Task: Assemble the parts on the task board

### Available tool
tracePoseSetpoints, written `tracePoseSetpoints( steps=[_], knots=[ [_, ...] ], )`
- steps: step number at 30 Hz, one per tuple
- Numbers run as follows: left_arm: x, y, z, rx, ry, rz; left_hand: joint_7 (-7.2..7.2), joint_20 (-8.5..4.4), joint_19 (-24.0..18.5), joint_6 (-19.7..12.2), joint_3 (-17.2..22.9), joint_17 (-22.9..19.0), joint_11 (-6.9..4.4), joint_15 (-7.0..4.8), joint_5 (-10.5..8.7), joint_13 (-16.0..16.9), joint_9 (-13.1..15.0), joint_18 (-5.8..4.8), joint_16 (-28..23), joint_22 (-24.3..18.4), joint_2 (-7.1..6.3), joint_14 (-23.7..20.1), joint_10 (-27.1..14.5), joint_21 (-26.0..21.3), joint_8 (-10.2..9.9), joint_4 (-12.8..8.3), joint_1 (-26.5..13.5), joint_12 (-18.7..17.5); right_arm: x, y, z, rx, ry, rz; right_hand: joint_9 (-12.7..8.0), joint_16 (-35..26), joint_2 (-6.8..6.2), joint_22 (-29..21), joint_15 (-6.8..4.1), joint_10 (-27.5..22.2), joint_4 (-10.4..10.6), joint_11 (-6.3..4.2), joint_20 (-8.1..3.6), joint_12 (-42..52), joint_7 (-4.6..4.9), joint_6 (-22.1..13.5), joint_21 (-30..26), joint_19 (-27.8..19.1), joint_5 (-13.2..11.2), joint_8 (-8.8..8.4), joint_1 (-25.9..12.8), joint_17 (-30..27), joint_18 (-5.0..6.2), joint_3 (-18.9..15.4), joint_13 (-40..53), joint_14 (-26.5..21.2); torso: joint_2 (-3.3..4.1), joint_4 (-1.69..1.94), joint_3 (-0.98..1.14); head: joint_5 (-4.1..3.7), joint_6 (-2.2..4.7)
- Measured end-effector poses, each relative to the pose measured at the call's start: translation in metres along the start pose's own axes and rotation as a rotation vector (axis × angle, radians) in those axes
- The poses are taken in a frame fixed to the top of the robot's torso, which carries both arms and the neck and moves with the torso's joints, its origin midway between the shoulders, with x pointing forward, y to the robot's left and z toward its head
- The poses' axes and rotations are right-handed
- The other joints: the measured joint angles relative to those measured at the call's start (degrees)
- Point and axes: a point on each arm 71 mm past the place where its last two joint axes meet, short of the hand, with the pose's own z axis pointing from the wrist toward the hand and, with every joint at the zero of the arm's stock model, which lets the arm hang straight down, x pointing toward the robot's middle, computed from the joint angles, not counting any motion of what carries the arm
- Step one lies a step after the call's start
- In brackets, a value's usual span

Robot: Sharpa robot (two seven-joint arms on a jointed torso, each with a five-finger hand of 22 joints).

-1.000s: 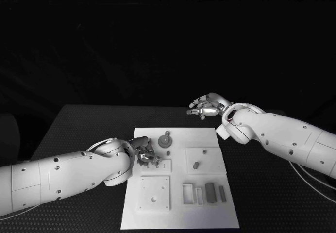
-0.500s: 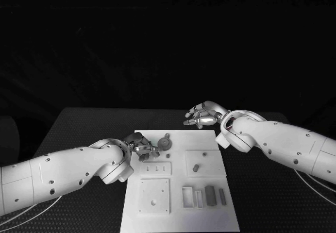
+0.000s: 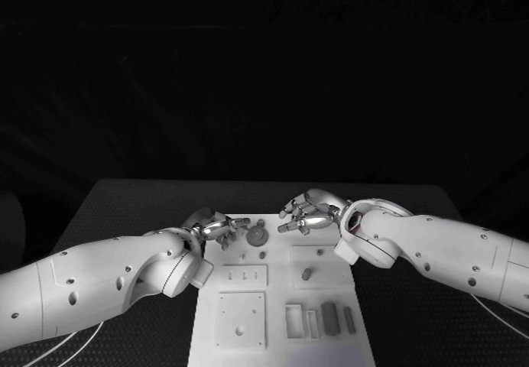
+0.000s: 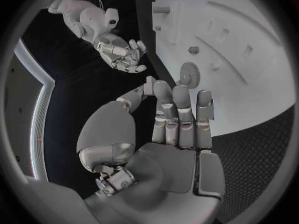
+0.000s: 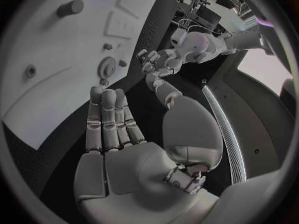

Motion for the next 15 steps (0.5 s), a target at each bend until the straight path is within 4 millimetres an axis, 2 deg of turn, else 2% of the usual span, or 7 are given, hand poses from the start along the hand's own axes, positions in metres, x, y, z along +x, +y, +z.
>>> tracePoseSetpoints(
  steps=[10, 15],
  knots=[
    [-0.001, -0.003, 0.000, 0.037, -0.017, -0.035, 0.10, 0.00, 0.00, -0.10, -0.16, -0.06, -0.09, -0.06, -0.22, -0.05, 0.00, 0.00, 0.00, 0.01, 0.35, -0.22, -0.31, 0.00, -0.20, -0.16, 0.10, 0.00, 0.027, 0.013, 0.000, -0.030, 0.083, 0.043, -0.16, 0.21, -0.46, 0.03, -0.03, -0.01, -0.85, 0.01, 0.00, 0.20, -0.05, -0.48, 0.00, 0.00, -0.22, 0.00, -0.46, -0.07, 0.02, -0.85, -0.05, -0.43, 0.01, 0.03, -0.01, 0.24, 0.60],
    [0.000, -0.004, 0.000, 0.049, -0.017, -0.037, 0.10, 0.00, 0.00, -0.11, -0.16, -0.06, 0.00, -0.05, -0.23, -0.05, -0.02, 0.00, 0.00, 0.05, 0.38, -0.22, -0.40, 0.00, -0.20, -0.16, 0.07, 0.00, 0.033, 0.020, 0.002, -0.049, 0.081, 0.061, -0.16, 0.56, -0.46, 0.05, -0.02, -0.01, -1.16, 0.01, 0.00, 0.82, -0.05, -0.48, 0.00, 0.00, -0.22, 0.00, -0.46, -0.07, 0.02, -1.16, -0.05, -0.43, 0.04, 0.05, 0.03, 0.22, 0.73]
  ],
)
